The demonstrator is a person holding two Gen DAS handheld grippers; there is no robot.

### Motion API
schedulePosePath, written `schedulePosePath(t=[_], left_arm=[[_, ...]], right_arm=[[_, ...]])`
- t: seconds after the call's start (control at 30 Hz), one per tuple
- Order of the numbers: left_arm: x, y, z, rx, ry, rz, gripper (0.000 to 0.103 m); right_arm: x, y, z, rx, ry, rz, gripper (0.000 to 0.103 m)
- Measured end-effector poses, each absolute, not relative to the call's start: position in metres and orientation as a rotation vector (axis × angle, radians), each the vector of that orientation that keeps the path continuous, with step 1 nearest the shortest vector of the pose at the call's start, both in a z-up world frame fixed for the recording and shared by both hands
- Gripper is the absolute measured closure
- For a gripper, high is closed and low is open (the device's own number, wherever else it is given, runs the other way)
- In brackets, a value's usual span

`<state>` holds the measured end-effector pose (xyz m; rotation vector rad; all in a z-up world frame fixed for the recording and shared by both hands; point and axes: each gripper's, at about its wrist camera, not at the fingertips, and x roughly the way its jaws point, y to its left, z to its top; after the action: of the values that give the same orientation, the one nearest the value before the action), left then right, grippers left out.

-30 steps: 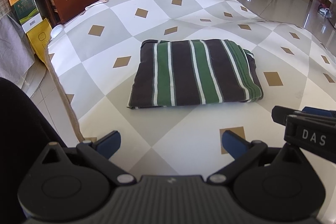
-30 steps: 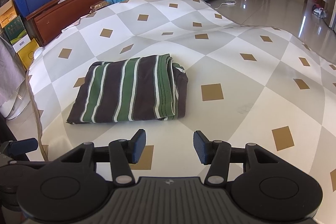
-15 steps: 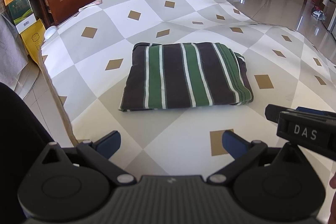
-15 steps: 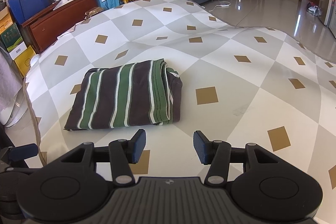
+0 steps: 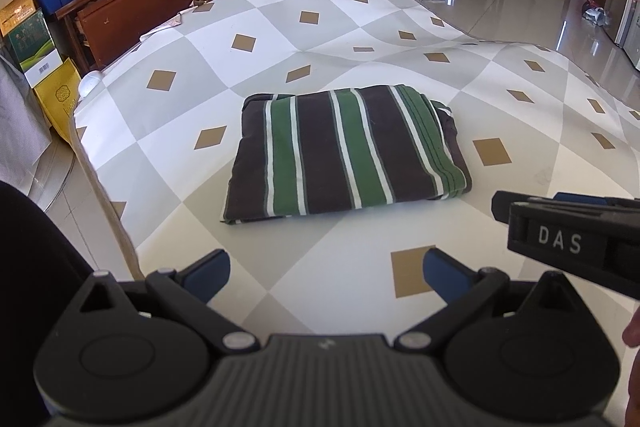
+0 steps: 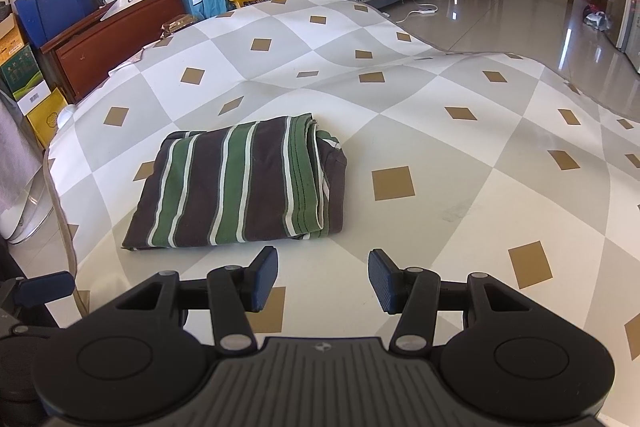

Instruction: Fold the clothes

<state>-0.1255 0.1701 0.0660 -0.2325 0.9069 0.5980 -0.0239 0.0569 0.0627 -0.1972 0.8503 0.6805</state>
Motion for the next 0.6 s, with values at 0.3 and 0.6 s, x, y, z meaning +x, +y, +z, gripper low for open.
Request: schedulePosePath(t=[0.3, 0.6], left_arm=[[-0.1233, 0.1727, 0.0645, -0.221, 0.914, 0.606, 0.0], [-0.1219, 0.1739, 0.0598, -0.222, 0.927, 0.585, 0.0]], right_arm=[[-0.024, 0.0578, 0.0625, -0.194, 0.85, 0.68, 0.054], [-0.0234, 0.0594, 0.0611, -0.196, 0.853, 0.676, 0.054]])
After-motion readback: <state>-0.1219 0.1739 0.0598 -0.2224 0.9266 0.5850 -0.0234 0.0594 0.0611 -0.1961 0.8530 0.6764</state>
